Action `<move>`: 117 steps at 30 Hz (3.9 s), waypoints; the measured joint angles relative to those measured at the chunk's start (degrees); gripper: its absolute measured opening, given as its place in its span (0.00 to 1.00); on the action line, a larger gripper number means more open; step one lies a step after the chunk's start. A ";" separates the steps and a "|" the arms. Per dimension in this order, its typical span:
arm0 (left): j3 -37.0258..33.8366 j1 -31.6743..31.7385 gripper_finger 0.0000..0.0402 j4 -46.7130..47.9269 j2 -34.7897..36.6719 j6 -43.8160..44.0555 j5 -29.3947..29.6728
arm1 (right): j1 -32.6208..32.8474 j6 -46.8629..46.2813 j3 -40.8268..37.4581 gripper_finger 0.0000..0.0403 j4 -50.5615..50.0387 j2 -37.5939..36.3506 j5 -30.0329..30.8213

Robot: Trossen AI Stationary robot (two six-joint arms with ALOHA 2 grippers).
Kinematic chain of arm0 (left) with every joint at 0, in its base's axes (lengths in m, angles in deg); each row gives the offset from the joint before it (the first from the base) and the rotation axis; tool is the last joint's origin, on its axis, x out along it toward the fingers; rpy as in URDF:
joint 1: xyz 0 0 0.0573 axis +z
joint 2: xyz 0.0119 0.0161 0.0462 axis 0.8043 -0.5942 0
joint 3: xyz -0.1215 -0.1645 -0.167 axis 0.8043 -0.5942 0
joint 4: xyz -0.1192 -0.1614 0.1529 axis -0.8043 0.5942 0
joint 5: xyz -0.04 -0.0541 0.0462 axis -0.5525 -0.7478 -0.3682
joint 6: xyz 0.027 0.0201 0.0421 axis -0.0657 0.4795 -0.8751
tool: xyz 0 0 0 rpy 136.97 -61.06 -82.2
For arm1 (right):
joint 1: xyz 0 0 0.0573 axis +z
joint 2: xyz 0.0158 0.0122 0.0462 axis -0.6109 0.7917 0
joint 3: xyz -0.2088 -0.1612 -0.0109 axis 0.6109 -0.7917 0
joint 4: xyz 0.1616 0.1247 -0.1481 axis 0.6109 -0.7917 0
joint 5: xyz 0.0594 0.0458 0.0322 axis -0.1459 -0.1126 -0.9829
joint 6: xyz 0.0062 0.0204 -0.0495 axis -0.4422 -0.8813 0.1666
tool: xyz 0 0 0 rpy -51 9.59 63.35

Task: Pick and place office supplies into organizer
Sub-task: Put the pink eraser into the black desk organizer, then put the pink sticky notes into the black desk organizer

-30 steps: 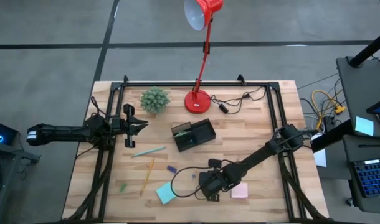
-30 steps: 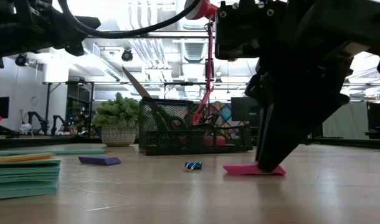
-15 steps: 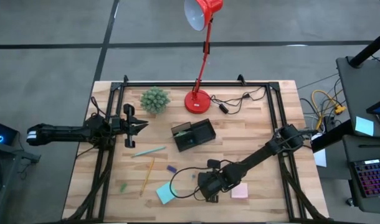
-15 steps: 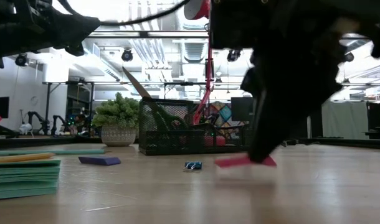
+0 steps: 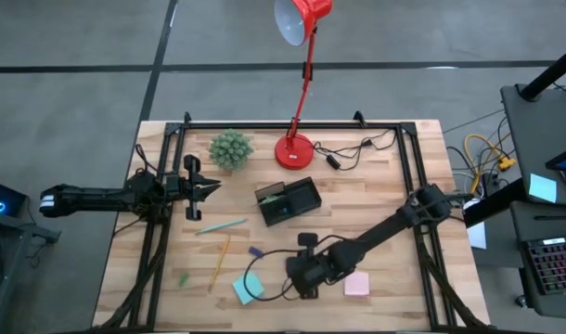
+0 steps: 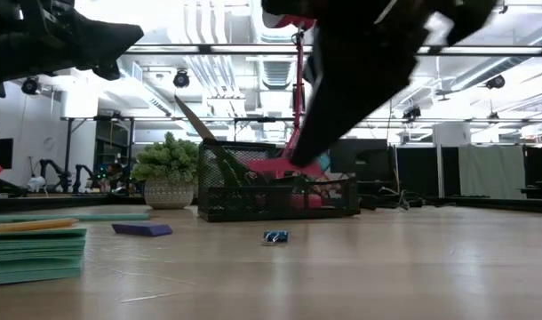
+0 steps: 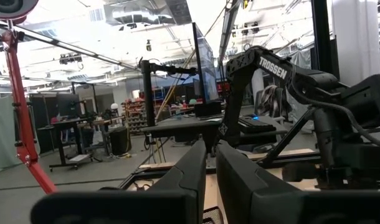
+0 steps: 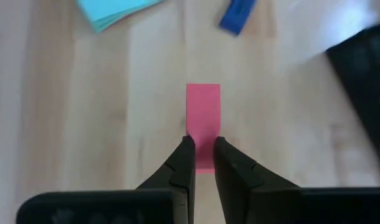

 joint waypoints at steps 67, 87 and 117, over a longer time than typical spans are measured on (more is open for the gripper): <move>0.00 0.00 0.06 0.02 0.01 0.00 -0.02 | -19.69 23.07 0.48 0.11 -0.28 -0.09 2.43; 0.00 -0.01 0.06 0.02 0.00 0.00 -0.01 | -19.62 20.47 0.48 0.36 -0.31 -0.09 2.05; 0.00 -0.02 0.06 0.11 0.00 0.00 0.00 | -7.77 0.09 4.35 0.28 -11.74 -0.11 -9.75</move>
